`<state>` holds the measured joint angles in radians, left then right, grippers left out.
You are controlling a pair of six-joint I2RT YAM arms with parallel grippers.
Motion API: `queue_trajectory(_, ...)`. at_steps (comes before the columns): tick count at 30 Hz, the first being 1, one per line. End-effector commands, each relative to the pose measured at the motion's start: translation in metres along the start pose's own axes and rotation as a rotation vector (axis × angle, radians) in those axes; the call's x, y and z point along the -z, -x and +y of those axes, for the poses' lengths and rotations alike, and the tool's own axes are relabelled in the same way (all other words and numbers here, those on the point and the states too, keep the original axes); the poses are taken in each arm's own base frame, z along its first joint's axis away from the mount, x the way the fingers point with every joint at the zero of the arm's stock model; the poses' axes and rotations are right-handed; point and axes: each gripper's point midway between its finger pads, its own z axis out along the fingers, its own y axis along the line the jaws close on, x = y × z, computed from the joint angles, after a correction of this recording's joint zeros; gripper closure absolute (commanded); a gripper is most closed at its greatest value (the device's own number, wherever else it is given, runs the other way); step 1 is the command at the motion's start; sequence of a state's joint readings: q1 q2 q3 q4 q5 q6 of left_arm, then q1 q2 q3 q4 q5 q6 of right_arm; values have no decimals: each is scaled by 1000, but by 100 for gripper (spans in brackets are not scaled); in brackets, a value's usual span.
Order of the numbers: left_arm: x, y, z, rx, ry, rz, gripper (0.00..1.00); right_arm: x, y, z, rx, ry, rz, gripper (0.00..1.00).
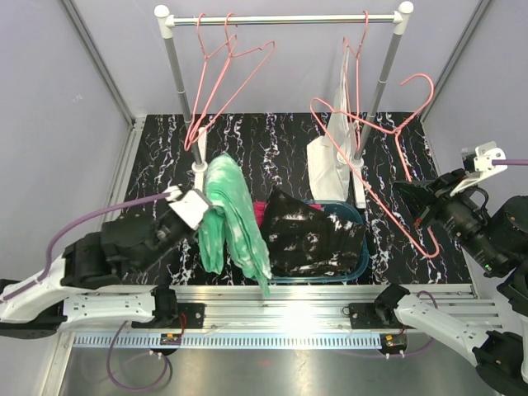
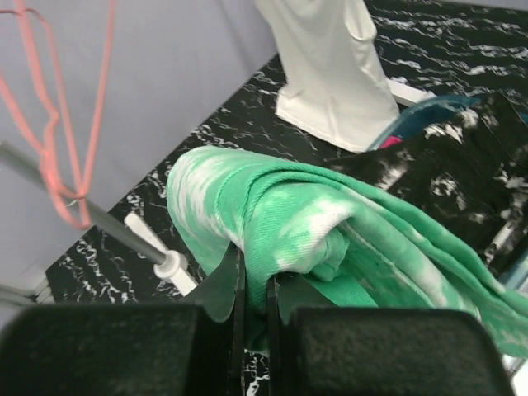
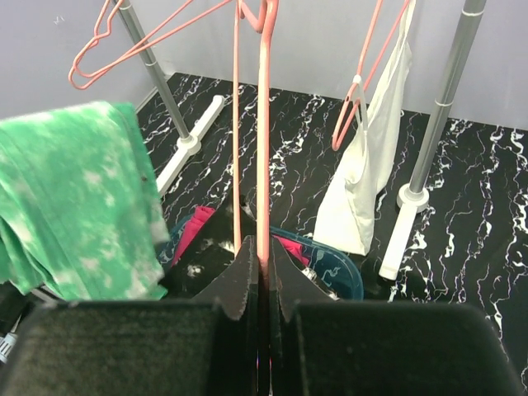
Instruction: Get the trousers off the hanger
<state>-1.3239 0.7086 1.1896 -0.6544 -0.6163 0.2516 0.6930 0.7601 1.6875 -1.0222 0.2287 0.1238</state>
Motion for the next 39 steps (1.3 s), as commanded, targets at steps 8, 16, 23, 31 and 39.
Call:
queue_trajectory(8, -2, 37, 26, -28, 124, -166, 100, -7, 4, 3, -24, 7, -44, 100)
queue_trajectory(16, -67, 42, -49, -128, -53, -219, 100, -1, 3, 3, -33, 18, -48, 100)
queue_trajectory(23, -105, 46, -109, -113, -225, -233, 100, 13, 4, -2, -38, 7, -62, 100)
queue_trajectory(31, -141, 24, -162, -81, -341, -182, 100, 23, 1, -3, -52, 19, -74, 100)
queue_trajectory(39, -154, 22, -229, -24, -557, -171, 100, 32, 4, -10, -50, -7, -92, 100)
